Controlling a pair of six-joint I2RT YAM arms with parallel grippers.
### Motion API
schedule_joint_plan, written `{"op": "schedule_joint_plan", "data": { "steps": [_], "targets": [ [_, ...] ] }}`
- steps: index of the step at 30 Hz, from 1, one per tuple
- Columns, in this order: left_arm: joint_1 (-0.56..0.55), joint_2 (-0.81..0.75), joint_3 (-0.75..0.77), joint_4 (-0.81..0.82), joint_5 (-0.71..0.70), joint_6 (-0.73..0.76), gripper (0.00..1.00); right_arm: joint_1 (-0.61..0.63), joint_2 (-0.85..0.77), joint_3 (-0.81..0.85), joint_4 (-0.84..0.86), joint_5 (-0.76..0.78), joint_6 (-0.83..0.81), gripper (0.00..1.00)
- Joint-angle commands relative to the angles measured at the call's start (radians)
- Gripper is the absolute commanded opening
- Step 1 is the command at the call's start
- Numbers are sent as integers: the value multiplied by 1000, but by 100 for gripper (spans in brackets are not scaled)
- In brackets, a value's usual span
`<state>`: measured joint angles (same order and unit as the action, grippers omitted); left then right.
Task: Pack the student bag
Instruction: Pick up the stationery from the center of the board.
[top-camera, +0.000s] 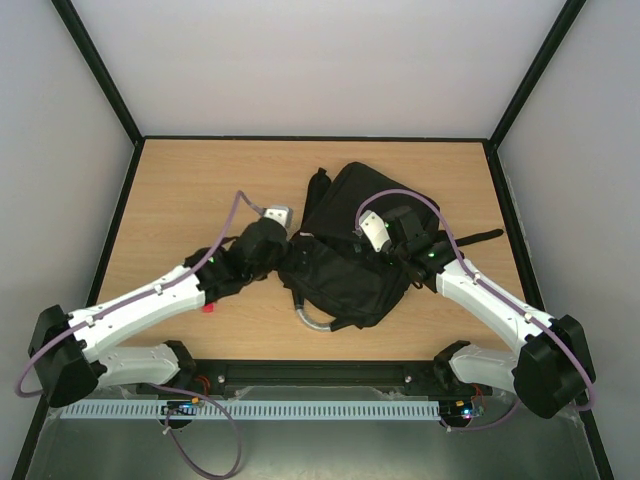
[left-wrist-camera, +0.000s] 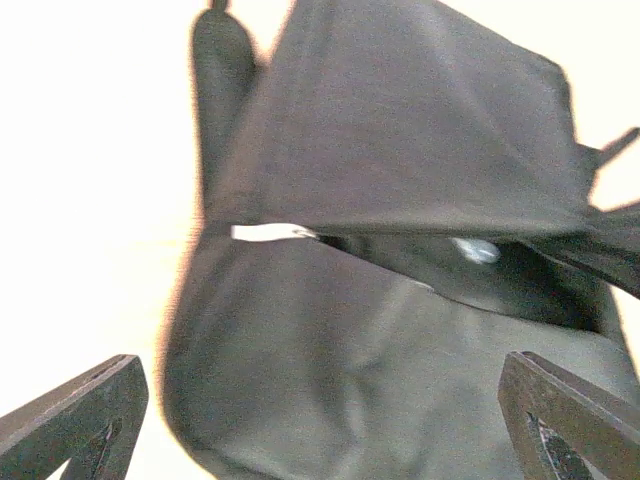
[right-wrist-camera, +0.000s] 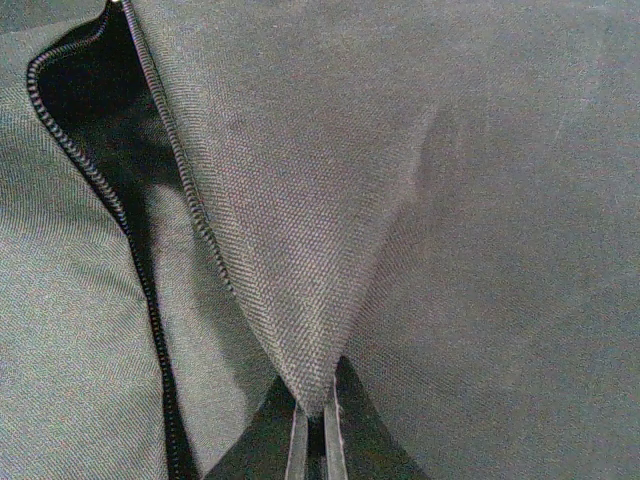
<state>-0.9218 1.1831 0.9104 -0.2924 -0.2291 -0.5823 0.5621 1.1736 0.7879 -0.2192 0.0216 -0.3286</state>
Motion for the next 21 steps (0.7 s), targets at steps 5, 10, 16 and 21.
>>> {"op": "schedule_joint_plan", "data": {
  "steps": [5,10,16,21],
  "targets": [
    [139,45,207,-432,-294,44,99,-1,-30,-2,-2,-31,5,1],
    [192,-94,69,-266,-273,147,99,-1,-36,-2,-2,-26,5,1],
    [337,-123,57,-320,-360,0,99,-1,-30,-1,-6,-35,7,1],
    [499,-13,104,-450,-168,4,99,-1,-32,-1,-8,-32,2,1]
  ]
}}
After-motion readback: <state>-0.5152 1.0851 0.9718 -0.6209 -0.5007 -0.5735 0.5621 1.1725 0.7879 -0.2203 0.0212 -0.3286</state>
